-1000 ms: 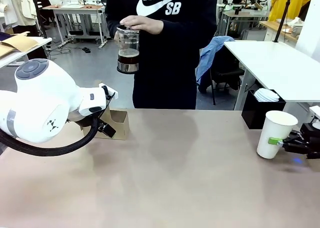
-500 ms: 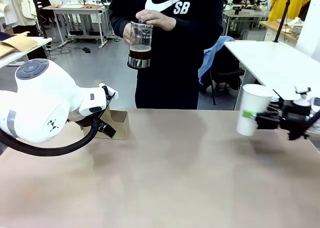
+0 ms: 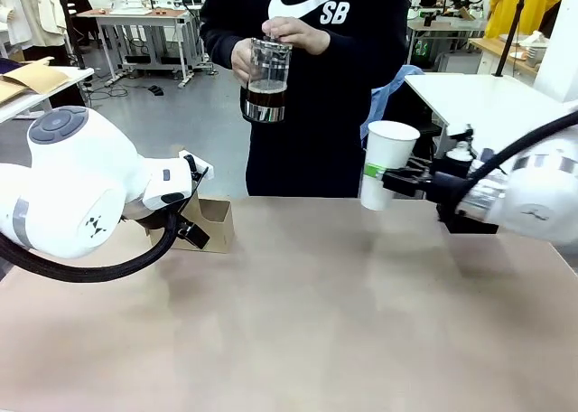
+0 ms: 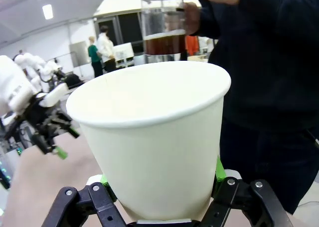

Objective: Pour a drink into a cup and package it in a carrier.
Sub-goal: Pick up the 600 ml Paper Cup and place it in the middle top area of the table.

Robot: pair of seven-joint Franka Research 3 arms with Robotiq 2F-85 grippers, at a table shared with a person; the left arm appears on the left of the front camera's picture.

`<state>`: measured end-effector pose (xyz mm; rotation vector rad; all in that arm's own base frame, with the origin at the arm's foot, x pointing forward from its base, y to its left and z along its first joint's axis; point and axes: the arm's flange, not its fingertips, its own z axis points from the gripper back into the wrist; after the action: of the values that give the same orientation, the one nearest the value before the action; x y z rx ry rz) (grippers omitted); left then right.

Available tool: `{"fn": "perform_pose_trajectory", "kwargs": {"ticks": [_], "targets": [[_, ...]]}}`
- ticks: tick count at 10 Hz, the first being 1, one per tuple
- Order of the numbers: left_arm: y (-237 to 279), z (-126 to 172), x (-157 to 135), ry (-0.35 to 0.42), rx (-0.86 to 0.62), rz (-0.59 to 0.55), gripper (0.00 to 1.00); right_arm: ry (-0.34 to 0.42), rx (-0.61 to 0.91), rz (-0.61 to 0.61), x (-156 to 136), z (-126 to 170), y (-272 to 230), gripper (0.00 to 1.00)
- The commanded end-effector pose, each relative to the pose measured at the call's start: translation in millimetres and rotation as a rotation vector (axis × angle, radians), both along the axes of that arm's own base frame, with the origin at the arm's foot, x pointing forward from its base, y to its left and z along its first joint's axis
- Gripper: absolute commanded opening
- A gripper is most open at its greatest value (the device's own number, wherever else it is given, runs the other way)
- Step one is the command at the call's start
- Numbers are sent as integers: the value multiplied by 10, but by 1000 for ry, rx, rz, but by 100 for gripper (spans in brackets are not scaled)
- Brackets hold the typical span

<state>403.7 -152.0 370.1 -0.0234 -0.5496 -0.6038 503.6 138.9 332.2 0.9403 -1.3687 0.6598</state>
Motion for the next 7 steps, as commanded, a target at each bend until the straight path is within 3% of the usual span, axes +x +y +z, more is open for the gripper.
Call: {"fn": "perform_pose_trajectory", "kwargs": {"ticks": [1, 4, 7], "targets": [[1, 2, -1, 0, -1, -1, 100, -90, -34, -69, 356, -270, 239, 80], [1, 2, -1, 0, -1, -1, 100, -84, 28, -12, 619, -568, 369, 80], [1, 2, -1, 0, -1, -1, 100, -60, 15, 34, 694, -699, 330, 80]]}}
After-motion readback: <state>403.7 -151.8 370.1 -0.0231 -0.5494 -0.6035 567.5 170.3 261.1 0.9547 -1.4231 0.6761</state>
